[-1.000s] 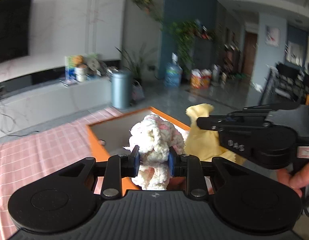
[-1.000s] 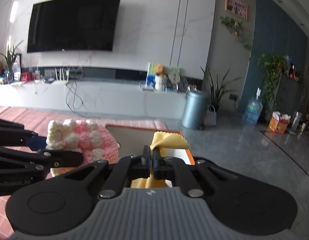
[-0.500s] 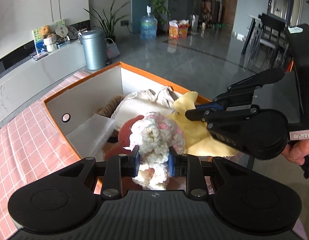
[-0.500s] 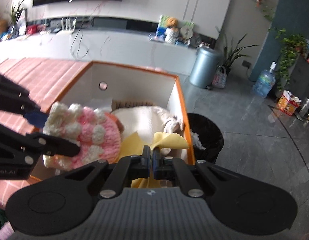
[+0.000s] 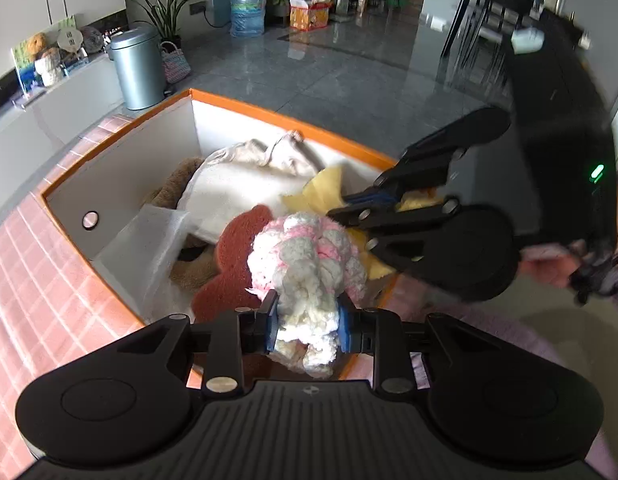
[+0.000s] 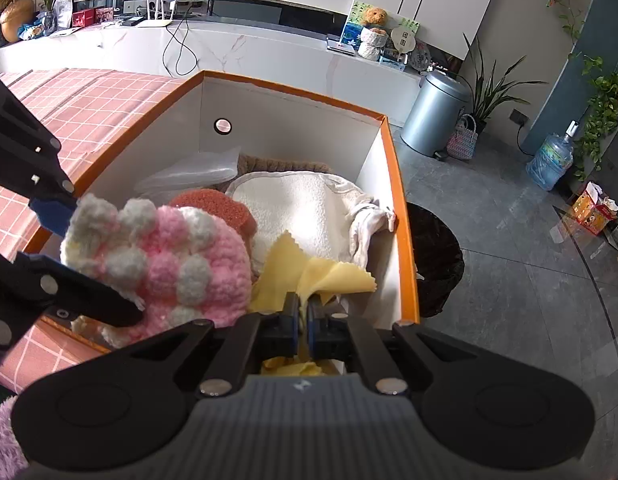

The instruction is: Organize soft objects

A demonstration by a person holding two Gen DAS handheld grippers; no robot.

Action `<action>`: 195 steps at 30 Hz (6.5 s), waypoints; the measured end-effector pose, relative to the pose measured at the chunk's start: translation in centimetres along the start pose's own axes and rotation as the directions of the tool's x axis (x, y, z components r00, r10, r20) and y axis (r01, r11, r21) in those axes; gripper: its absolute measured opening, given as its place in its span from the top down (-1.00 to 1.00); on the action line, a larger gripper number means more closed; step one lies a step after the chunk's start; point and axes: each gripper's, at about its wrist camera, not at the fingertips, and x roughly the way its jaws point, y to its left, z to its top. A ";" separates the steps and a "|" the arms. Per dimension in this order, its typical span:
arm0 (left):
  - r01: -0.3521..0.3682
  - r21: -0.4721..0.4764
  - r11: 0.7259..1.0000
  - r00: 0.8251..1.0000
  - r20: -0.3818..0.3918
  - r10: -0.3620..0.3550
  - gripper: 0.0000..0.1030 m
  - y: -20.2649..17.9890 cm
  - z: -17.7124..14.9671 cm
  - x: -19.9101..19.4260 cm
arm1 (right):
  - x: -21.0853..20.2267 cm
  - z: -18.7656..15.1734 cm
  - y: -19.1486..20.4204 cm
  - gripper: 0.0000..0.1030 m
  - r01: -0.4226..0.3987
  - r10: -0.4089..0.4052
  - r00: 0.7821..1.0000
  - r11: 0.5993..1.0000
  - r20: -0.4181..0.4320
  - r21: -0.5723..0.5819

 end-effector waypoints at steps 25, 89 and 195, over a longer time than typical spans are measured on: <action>-0.105 -0.100 0.989 0.984 0.134 0.118 -0.60 1.5 -1.3 -3.5 | -2.9 1.0 0.8 -0.11 0.051 -0.047 0.997 0.997 0.064 -0.062; -0.380 -0.571 0.728 0.763 0.251 0.595 -0.81 -0.6 -11.7 -7.1 | -8.3 -6.2 7.5 -0.95 0.103 -0.239 0.950 0.847 0.201 0.522; -0.438 -0.544 0.715 0.762 0.198 0.617 -0.80 -0.8 -10.9 -8.0 | -8.2 -6.1 7.3 -0.95 0.091 -0.215 0.957 0.859 0.195 0.505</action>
